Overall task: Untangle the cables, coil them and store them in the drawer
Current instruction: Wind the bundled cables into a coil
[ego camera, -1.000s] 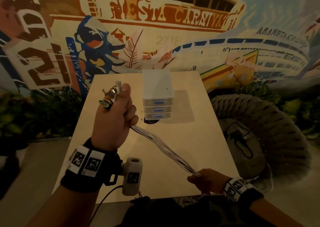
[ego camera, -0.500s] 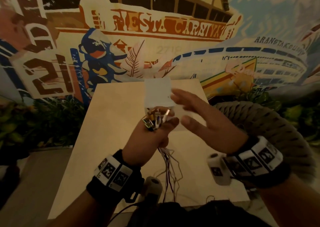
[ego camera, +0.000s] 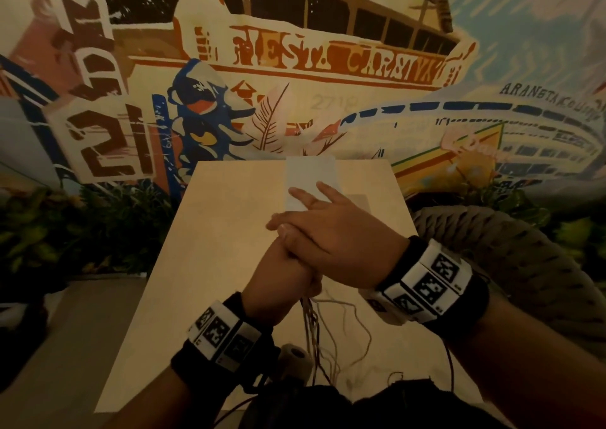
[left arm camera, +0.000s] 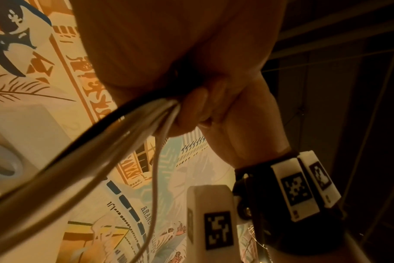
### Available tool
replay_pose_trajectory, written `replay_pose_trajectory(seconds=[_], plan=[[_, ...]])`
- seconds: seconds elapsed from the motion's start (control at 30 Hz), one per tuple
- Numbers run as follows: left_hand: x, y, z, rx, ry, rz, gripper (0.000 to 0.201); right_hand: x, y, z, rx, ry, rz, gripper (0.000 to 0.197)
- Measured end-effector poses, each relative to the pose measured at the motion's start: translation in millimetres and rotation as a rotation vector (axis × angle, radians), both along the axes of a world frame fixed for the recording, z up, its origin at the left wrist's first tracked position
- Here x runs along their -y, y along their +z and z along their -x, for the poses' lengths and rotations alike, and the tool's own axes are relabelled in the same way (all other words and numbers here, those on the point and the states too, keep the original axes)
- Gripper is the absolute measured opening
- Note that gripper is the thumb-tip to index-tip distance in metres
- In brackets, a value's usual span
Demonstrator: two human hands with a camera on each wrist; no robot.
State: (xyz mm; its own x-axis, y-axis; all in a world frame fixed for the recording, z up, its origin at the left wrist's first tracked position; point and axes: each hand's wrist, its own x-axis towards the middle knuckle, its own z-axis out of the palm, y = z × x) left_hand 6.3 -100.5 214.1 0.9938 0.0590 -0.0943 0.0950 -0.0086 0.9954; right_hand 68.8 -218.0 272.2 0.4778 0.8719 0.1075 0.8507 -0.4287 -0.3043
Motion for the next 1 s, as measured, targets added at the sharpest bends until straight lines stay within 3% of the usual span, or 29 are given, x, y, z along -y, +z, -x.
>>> replay_pose_trajectory(seconds=[0.07, 0.13, 0.27, 0.33, 0.43, 0.5, 0.6, 0.67, 0.8, 0.9, 0.97, 1.0], plan=[[0.3, 4.1, -3.1, -0.127, 0.071, 0.036, 0.029, -1.1, -0.4, -0.9, 0.033, -0.003, 0.038, 0.053], [-0.3, 8.0, -3.4, -0.135, 0.137, 0.13, 0.036, 0.0, 0.9, -1.7, -0.092, 0.023, -0.059, 0.051], [-4.2, 21.8, -3.3, 0.17, 0.02, 0.23, 0.035, 6.7, -16.2, -10.3, -0.74, -0.024, -0.581, 0.086], [-6.5, 28.2, -6.6, 0.23, 0.052, 0.188, 0.041, 6.9, -33.5, -12.2, -0.957, 0.048, -0.577, 0.086], [-6.2, 31.1, -9.6, 0.252, -0.021, 0.159, 0.034, -2.7, -51.0, -5.7, -0.923, 0.117, -0.276, 0.031], [-12.1, 31.6, -10.4, 0.251, -0.034, 0.127, 0.032, -5.6, -59.5, -1.9, -0.922, 0.071, -0.191, 0.009], [-30.1, 30.5, -14.3, 0.224, -0.018, 0.241, 0.03, 1.4, -70.6, 1.8, -1.145, -0.03, -0.154, 0.04], [-36.6, 28.8, -13.6, 0.201, -0.024, 0.303, 0.03, 10.7, -76.1, 2.9, -1.266, -0.089, -0.174, 0.05], [-44.9, 29.2, -8.3, 0.195, -0.039, 0.294, 0.029, 29.4, -87.8, 1.8, -1.124, -0.093, -0.06, 0.044], [-61.4, 28.2, -10.9, 0.176, 0.046, 0.302, 0.027, 47.6, -93.1, -2.3, -1.067, -0.176, -0.023, 0.043], [-62.4, 22.6, -10.2, 0.146, 0.091, 0.213, 0.028, 55.8, -90.5, -5.3, -1.064, -0.191, -0.03, 0.04], [-59.9, 18.4, -9.5, 0.14, 0.091, 0.085, 0.032, 58.5, -88.2, -6.4, -1.065, -0.201, -0.031, 0.04]])
